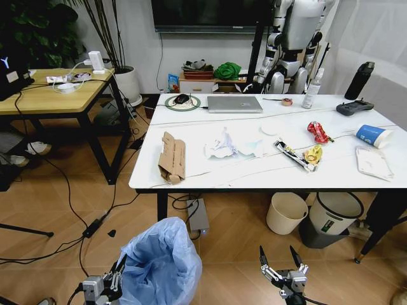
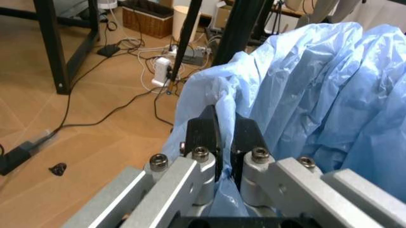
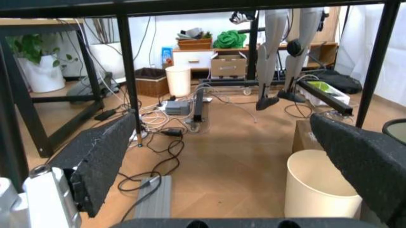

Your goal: Pick up the trash bin and place the trash from the table into it.

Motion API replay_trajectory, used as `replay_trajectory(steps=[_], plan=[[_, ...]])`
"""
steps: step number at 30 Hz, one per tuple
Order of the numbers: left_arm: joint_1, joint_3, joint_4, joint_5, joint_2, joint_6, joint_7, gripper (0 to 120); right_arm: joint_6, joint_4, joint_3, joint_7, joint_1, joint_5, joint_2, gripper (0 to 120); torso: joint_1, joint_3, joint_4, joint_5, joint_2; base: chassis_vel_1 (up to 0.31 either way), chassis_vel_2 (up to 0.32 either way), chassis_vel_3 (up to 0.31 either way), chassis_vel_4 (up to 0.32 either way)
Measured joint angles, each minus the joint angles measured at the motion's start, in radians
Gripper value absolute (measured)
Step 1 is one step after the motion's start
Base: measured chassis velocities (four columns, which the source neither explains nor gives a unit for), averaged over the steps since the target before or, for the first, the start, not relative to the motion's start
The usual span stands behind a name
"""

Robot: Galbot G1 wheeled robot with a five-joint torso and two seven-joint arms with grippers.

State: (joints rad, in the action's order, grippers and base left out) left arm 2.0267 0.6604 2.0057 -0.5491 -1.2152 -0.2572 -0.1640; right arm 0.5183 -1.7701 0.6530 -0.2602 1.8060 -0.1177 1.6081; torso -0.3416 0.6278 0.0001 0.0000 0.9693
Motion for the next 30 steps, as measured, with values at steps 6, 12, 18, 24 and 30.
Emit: replay_trajectory(steps=[6,12,18,24,30], plan=[[0.0,-0.001,0.002,0.0,0.0,0.0,0.0,0,0.0,0.0,0.0,0.0,0.0,0.0,0.0,100,-0.012,0.015,0.0,0.0,0.027,0.0,0.0,0.0,0.0],[0.0,-0.002,0.003,0.0,0.0,0.001,0.0,0,0.0,0.0,0.0,0.0,0.0,0.0,0.0,100,-0.023,0.031,0.0,0.0,0.054,0.0,0.0,0.0,0.0],[0.0,-0.003,0.003,0.0,0.0,0.001,-0.001,0,0.001,0.0,0.0,0.0,0.0,0.0,0.0,100,-0.034,0.043,0.0,0.0,0.078,0.0,0.0,0.0,0.0],[0.0,-0.004,0.003,0.0,-0.001,0.001,-0.001,0,0.001,0.0,0.0,0.0,0.0,0.0,0.0,100,-0.048,0.062,0.0,0.0,0.111,0.0,0.0,0.0,0.0],[-0.001,-0.005,0.003,0.0,-0.003,0.001,-0.001,0,0.001,0.0,-0.001,0.0,0.0,0.0,0.0,100,-0.061,0.079,0.0,0.0,0.14,0.0,0.0,0.0,0.0]])
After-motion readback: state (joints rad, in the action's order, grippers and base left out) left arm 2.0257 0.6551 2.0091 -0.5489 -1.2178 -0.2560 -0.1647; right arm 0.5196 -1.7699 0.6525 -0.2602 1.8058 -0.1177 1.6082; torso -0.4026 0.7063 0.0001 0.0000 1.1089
